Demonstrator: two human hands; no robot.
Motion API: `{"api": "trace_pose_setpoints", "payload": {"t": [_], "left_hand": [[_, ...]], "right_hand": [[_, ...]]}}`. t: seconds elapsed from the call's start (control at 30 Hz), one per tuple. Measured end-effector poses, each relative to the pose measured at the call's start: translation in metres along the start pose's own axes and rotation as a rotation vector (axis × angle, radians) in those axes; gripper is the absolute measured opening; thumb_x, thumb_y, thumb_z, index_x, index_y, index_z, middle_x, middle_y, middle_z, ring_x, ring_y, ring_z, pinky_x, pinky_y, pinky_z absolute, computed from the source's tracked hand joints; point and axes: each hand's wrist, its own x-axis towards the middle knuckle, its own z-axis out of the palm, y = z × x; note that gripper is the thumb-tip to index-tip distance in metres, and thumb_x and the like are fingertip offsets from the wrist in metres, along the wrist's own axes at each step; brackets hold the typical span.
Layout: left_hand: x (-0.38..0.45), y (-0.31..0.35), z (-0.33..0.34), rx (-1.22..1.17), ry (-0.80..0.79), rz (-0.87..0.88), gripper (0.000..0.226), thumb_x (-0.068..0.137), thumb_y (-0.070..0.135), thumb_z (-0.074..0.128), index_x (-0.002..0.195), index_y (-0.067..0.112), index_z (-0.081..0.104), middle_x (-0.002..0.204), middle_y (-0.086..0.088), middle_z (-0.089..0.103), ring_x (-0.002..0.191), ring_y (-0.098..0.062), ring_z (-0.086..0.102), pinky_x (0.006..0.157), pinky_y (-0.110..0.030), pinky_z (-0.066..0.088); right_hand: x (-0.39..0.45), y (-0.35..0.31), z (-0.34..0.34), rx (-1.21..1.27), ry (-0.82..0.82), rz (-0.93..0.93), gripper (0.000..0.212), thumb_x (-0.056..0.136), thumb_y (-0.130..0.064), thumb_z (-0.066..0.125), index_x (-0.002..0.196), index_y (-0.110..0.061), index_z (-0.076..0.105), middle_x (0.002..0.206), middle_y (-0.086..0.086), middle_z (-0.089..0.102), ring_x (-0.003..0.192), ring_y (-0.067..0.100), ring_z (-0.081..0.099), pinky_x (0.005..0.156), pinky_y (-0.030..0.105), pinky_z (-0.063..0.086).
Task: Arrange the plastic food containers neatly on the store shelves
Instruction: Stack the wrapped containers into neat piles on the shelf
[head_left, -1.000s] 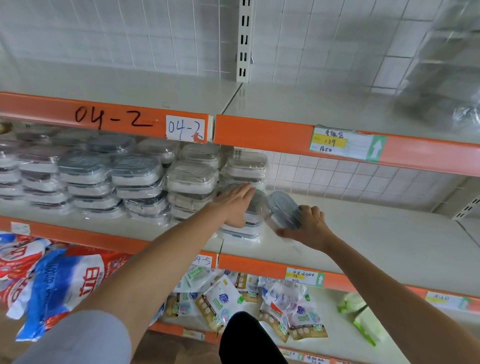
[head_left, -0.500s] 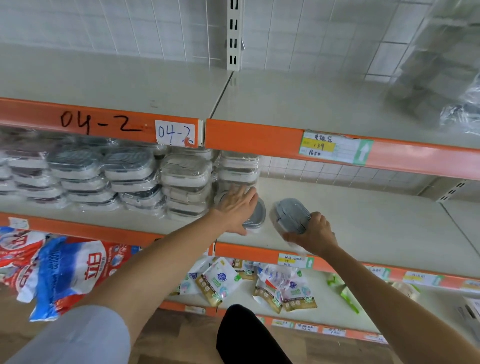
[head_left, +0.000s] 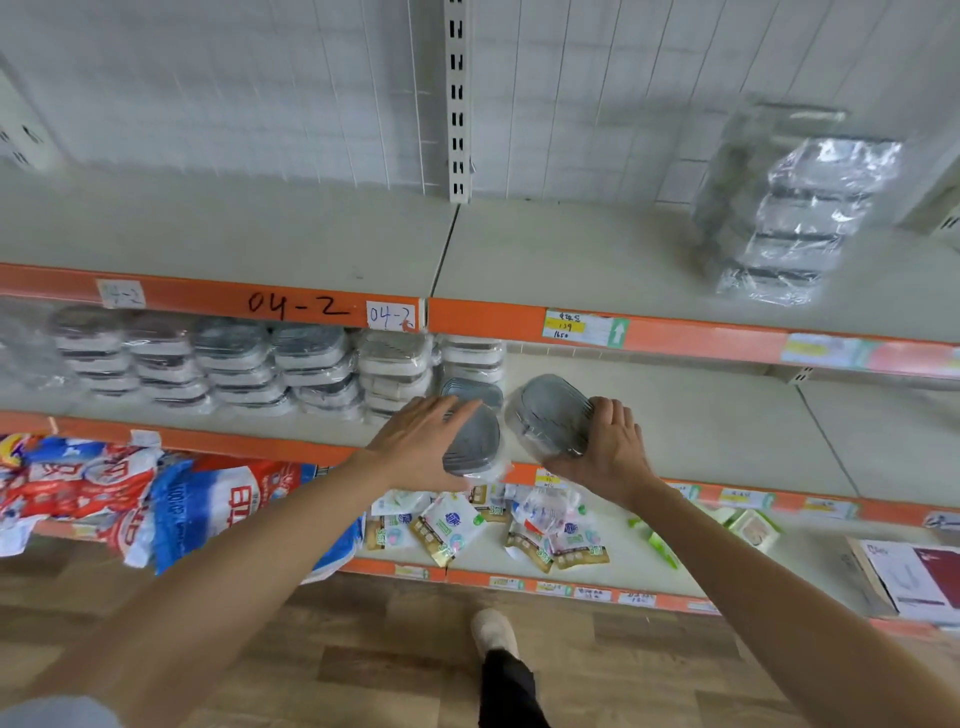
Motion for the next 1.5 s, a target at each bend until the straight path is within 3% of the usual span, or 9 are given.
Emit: {"api": "trace_pose_setpoints", "payload": {"t": [0.2, 0.37, 0.63, 0.97, 1.13, 1.2, 1.27, 1.33, 1.5], "left_hand": [[-0.015, 0.008, -0.060, -0.015, 0.346, -0.067, 0.105, 0.067, 0.067, 0.067, 0.149, 0.019, 0.023, 0.137, -0.007, 0.035, 0.123, -0.026, 0.037, 0.104, -0.040, 0.028], [0.016, 0.009, -0.096, -0.155, 0.508, -0.244, 0.099, 0.066, 0.058, 0.074, 0.144, 0.017, 0.028, 0.136, -0.003, 0.040, 0.122, -0.024, 0.039, 0.100, -0.039, 0.031], [0.126, -0.007, -0.126, -0.080, 0.346, -0.358, 0.084, 0.062, 0.072, 0.068, 0.120, 0.017, 0.040, 0.125, -0.003, 0.052, 0.110, -0.025, 0.048, 0.088, -0.038, 0.038], [0.177, -0.039, -0.132, -0.236, 0.066, -0.441, 0.100, 0.070, 0.046, 0.077, 0.148, 0.036, 0.015, 0.151, -0.005, 0.011, 0.139, -0.028, 0.010, 0.112, -0.047, 0.023], [0.184, -0.060, -0.138, -0.315, 0.017, -0.487, 0.098, 0.075, 0.037, 0.076, 0.148, 0.044, 0.010, 0.146, -0.005, 0.012, 0.136, -0.028, 0.011, 0.111, -0.043, 0.026], [0.194, -0.067, -0.140, -0.338, 0.017, -0.490, 0.098, 0.076, 0.036, 0.076, 0.148, 0.042, 0.010, 0.143, -0.007, 0.014, 0.134, -0.030, 0.012, 0.107, -0.042, 0.030], [0.205, -0.073, -0.140, -0.341, 0.015, -0.482, 0.098, 0.076, 0.036, 0.075, 0.149, 0.041, 0.010, 0.142, -0.008, 0.014, 0.133, -0.031, 0.012, 0.106, -0.042, 0.031], [0.215, -0.080, -0.141, -0.332, 0.003, -0.466, 0.097, 0.077, 0.038, 0.075, 0.149, 0.041, 0.009, 0.142, -0.008, 0.014, 0.133, -0.031, 0.012, 0.109, -0.043, 0.028], [0.226, -0.092, -0.144, -0.395, 0.074, -0.436, 0.095, 0.072, 0.039, 0.078, 0.147, 0.038, 0.020, 0.131, -0.008, 0.023, 0.128, -0.030, 0.018, 0.107, -0.039, 0.028]], "right_hand": [[0.001, -0.023, -0.049, 0.129, 0.327, -0.130, 0.095, 0.053, -0.052, 0.075, 0.124, 0.002, 0.043, 0.112, 0.015, 0.048, 0.104, 0.033, 0.044, 0.089, 0.044, 0.037], [0.040, -0.028, -0.085, 0.086, 0.342, -0.096, 0.097, 0.061, -0.034, 0.082, 0.138, -0.003, 0.034, 0.128, 0.017, 0.037, 0.116, 0.036, 0.037, 0.099, 0.043, 0.030], [0.141, -0.001, -0.122, -0.043, 0.085, -0.012, 0.071, 0.073, -0.063, 0.064, 0.135, -0.035, 0.042, 0.132, 0.011, 0.036, 0.122, 0.033, 0.035, 0.105, 0.039, 0.026], [0.232, 0.022, -0.128, -0.208, -0.013, -0.154, 0.076, 0.082, -0.059, 0.056, 0.142, -0.021, 0.029, 0.143, 0.014, 0.025, 0.131, 0.032, 0.026, 0.107, 0.041, 0.025], [0.252, 0.011, -0.143, -0.445, -0.086, -0.162, 0.076, 0.086, -0.066, 0.040, 0.139, -0.012, 0.035, 0.140, 0.006, 0.034, 0.126, 0.029, 0.034, 0.096, 0.040, 0.037], [0.258, -0.002, -0.159, -0.406, -0.141, -0.124, 0.064, 0.090, -0.060, 0.036, 0.125, -0.008, 0.051, 0.125, 0.008, 0.048, 0.114, 0.029, 0.051, 0.084, 0.034, 0.042], [0.262, -0.012, -0.176, -0.231, -0.256, -0.102, 0.041, 0.096, -0.039, 0.035, 0.090, -0.005, 0.058, 0.097, 0.013, 0.064, 0.076, 0.023, 0.069, 0.060, 0.023, 0.043], [0.263, -0.018, -0.186, -0.131, -0.359, -0.115, 0.022, 0.093, -0.015, 0.040, 0.080, -0.008, 0.057, 0.087, 0.016, 0.070, 0.050, 0.014, 0.064, 0.050, 0.021, 0.043], [0.263, -0.011, -0.177, -0.300, -0.319, -0.282, 0.043, 0.086, -0.015, 0.058, 0.126, -0.027, 0.055, 0.120, 0.010, 0.048, 0.109, 0.028, 0.050, 0.095, 0.034, 0.042]]}}
